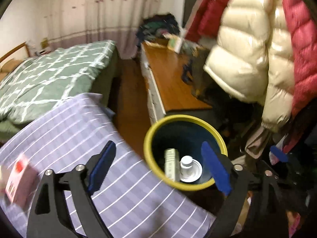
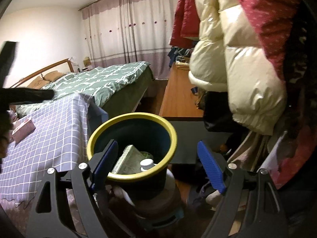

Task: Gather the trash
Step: 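Carry the pill bottle over the bin and open the left tool, then move the left tool back over the table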

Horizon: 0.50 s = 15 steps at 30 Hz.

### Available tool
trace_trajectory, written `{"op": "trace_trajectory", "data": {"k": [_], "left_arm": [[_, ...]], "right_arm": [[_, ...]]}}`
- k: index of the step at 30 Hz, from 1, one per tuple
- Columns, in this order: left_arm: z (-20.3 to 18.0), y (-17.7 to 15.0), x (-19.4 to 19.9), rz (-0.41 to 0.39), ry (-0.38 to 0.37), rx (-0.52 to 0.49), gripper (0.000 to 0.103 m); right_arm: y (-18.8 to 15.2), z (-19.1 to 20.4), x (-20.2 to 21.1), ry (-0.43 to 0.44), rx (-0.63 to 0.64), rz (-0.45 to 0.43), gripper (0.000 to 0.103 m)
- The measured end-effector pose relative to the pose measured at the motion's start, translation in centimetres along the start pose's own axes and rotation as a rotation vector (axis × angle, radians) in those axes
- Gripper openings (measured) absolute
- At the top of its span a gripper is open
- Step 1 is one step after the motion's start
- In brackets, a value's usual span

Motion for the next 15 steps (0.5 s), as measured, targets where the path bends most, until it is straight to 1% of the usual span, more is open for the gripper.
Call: {"op": "trace_trajectory", "data": {"k": [2, 3, 5, 7, 10, 12, 15], "left_arm": [[2.8, -1.1, 3.3, -0.051, 0.018, 0.054, 0.094], [4.2, -1.9, 4.8, -0.074, 0.035, 0.075, 0.094], [7.2, -3.6, 8.2, -0.126, 0.098, 0.113, 0.095], [10.4, -5.6, 11.7, -0.19, 0.191, 0.137, 0.095], [14.8, -8.7, 16.6, -0.261, 0.317, 0.165, 0.098], [17.8, -10.7, 18.9, -0.283, 0.385, 0.189, 0.098], [22.5, -14.3, 21.8, -0.297, 0.522, 0.239, 0.098]], "right_arm": [[0.0, 0.9, -0.2, 0.016, 0.011, 0.007, 0.078], [0.1, 1.4, -0.3, 0.023, 0.019, 0.01, 0.078], [0.3, 2.9, -0.3, 0.043, 0.042, 0.014, 0.078], [0.6, 4.4, -0.3, 0.071, 0.063, 0.015, 0.078], [1.3, 7.3, 0.0, 0.127, 0.097, 0.014, 0.079], [1.8, 9.9, 0.2, 0.171, 0.13, 0.012, 0.079], [2.3, 13.5, 0.4, 0.233, 0.178, 0.014, 0.08]]}}
Point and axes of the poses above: each gripper's, at about its wrist camera, not at the fingertips, and x roughly against the way its jaws point, z to its left, y to its top, the point moved 8 cm from there along -x, roughly the way its jaws point, and after that the axes turned 1 degree about z, right-handed, at the moved point
